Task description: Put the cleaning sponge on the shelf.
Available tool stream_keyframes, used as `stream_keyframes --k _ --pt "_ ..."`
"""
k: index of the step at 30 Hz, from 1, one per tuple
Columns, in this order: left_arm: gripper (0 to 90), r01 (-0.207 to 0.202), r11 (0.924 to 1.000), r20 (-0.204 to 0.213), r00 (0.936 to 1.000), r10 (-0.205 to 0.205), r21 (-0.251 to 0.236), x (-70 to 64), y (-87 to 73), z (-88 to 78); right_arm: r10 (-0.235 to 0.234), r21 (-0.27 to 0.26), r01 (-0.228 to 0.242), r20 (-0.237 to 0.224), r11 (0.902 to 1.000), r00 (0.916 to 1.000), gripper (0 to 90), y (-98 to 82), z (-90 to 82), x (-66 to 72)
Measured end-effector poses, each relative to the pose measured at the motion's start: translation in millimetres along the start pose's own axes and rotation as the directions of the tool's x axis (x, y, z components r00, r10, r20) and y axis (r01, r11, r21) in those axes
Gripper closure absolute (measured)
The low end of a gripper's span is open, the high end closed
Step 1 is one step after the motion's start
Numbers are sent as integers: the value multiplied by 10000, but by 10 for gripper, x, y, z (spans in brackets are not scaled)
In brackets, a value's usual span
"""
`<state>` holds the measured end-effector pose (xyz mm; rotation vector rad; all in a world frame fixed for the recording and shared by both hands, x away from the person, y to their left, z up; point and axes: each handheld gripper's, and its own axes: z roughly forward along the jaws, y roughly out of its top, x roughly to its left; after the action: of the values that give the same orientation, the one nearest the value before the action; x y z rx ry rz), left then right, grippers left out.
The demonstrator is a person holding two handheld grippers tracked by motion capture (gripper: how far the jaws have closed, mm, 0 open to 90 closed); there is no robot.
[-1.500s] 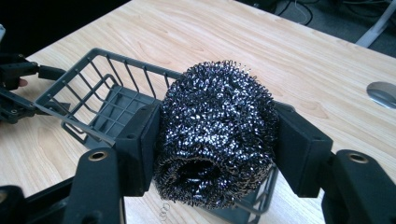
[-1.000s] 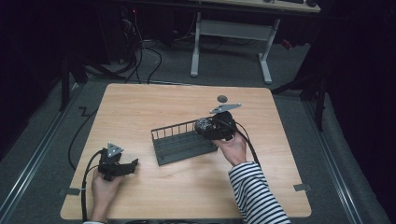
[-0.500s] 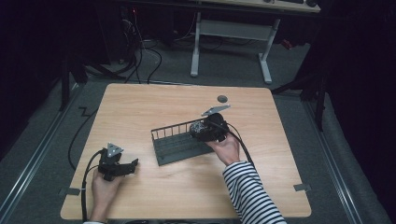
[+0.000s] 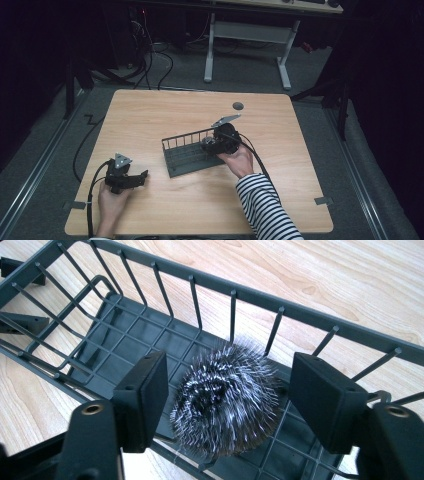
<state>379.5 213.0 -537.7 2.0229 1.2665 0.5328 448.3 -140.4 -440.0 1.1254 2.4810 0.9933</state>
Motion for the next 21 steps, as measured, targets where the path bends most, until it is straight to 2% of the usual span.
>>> stream_keyframes --k 2,8,17,19,21 --pt "171 -3 10000 0 10000 3 1 0 0 0 119 -57 -120 -146 9999 9998 295 0 -10 -1" --pt "171 -1 10000 -1 10000 1 0 0 0 0 87 -339 -91 -114 9994 9999 285 -12 -66 -17" --pt "171 5 10000 1 10000 -5 -1 0 0 0 127 -1267 -113 106 9919 9999 316 -63 -359 -45" --pt "172 9 10000 2 10000 -9 -4 0 0 0 299 -1567 -278 110 9873 9995 330 -122 -434 -79" --pt "172 10 10000 3 10000 -10 -4 0 1 0 552 -1645 -521 140 9850 9984 333 -186 -503 -133"
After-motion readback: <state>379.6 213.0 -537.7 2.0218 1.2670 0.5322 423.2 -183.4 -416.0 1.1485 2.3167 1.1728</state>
